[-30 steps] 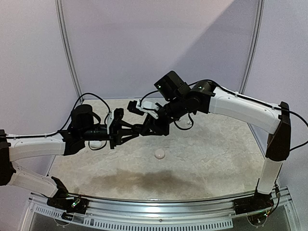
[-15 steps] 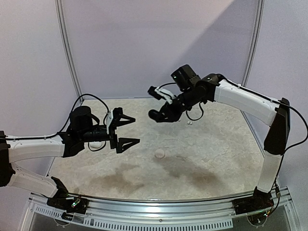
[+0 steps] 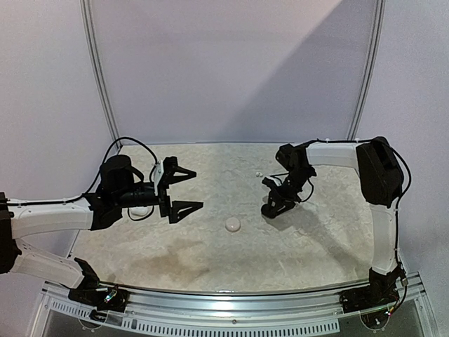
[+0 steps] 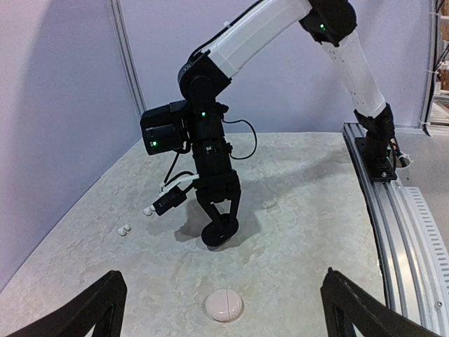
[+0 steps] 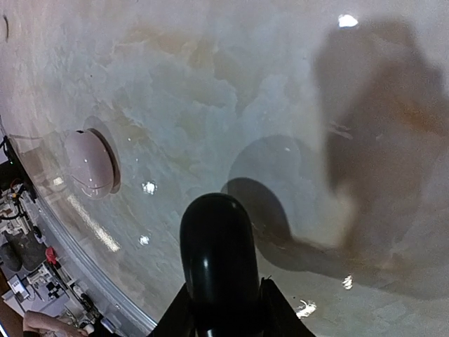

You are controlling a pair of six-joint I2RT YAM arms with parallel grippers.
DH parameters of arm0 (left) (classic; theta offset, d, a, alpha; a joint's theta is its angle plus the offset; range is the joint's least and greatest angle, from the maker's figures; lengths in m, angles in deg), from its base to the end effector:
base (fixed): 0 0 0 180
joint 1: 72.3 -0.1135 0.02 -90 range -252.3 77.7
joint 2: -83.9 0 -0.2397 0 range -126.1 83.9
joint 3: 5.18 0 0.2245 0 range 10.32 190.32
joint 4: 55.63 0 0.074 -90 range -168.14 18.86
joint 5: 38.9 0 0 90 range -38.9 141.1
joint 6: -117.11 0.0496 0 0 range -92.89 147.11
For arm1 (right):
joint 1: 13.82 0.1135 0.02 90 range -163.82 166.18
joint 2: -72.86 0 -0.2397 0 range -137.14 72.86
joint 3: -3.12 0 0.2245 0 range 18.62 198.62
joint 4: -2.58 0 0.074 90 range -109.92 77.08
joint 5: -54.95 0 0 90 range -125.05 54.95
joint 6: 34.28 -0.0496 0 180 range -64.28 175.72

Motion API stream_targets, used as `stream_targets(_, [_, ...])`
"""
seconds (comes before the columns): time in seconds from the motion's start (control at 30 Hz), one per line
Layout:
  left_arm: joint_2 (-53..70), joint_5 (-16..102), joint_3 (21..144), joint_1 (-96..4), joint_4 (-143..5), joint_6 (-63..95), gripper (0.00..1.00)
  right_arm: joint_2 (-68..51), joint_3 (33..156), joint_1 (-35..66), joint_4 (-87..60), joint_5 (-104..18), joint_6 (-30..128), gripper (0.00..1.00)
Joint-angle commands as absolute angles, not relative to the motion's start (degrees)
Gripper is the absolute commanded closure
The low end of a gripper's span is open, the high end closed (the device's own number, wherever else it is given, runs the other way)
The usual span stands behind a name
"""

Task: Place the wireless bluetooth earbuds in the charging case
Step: Place the charging case with the earbuds at the center of the board, then pick up the charging case from the corner of the board.

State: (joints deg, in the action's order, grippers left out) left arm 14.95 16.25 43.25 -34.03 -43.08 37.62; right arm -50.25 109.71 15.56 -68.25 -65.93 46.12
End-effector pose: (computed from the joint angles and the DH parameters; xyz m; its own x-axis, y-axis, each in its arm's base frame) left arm 0.1848 -0.1819 0.2426 0.0667 0.1380 -0.9882 0.9565 0.2732 0.1027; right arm 0.3113 0.2045 0.1340 -0.9319 -0.3604 0.0399 -0.2904 0.8076 0.5132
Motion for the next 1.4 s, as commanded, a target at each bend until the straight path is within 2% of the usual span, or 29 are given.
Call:
stream_targets(0.0, [15.9, 16.8, 42.4, -33.4, -43.2, 37.7, 0.01, -51.4, 110.8, 15.6, -70.1, -64.4, 45.1, 0.56])
stream_targets(0.07, [16.0, 17.3, 42.6, -33.4, -44.2, 37.6, 0.01, -51.3, 111.6, 15.4, -71.2, -60.5, 44.9, 0.4])
stream_targets(0.17, [15.6, 18.5, 42.9, -33.4, -46.6, 38.0, 0.01, -50.9, 114.2, 15.3, -74.1, -53.3, 44.7, 0.23])
stream_targets(0.23, [15.5, 18.7, 43.7, -33.4, -50.5, 40.0, 0.01, -50.6, 116.5, 15.3, -76.0, -49.2, 44.8, 0.04])
stream_targets(0.27, [15.3, 18.9, 44.5, -33.4, -53.9, 42.2, 0.01, -50.0, 117.6, 15.4, -76.6, -46.7, 44.9, 0.01])
stream_targets(0.37, [14.3, 21.8, 48.6, -33.4, -72.0, 58.3, 0.01, -47.3, 120.1, 15.4, -76.9, -41.7, 45.3, 0.01])
stream_targets(0.47, [11.6, 26.4, 53.7, -34.1, -103.2, 87.7, 0.01, -43.1, 120.6, 15.5, -74.0, -37.5, 45.5, 0.01])
stream_targets(0.53, [7.3, 34.8, 58.2, -35.5, -120.3, 105.7, 0.01, -41.0, 120.6, 15.5, -71.4, -36.5, 45.7, 0.01])
stream_targets(0.67, [-2.5, 54.2, 68.4, -42.3, -139.9, 120.4, 0.01, -38.7, 121.1, 16.4, -67.9, -36.6, 46.7, 0.01])
stream_targets(0.83, [-14.3, 66.3, 83.9, -56.0, -147.0, 124.4, 0.01, -39.4, 122.8, 18.6, -67.6, -35.4, 49.0, 0.01])
stream_targets(1.03, [-31.7, 63.3, 105.2, -62.3, -153.1, 114.3, 0.06, -40.6, 123.1, 19.5, -68.2, -35.4, 49.2, 0.01])
stream_targets(1.1, [-33.0, 59.8, 106.1, -62.5, -152.8, 115.0, 0.06, -40.6, 123.2, 19.7, -68.7, -32.9, 49.2, 0.01])
stream_targets(1.23, [-30.3, 55.9, 98.0, -62.5, -144.6, 119.2, 0.06, -40.0, 123.1, 19.9, -69.1, -32.4, 49.2, 0.01])
stream_targets(1.37, [-31.5, 56.4, 94.5, -62.5, -140.4, 118.2, 0.12, -40.2, 123.7, 20.0, -69.5, -32.6, 49.0, 0.01])
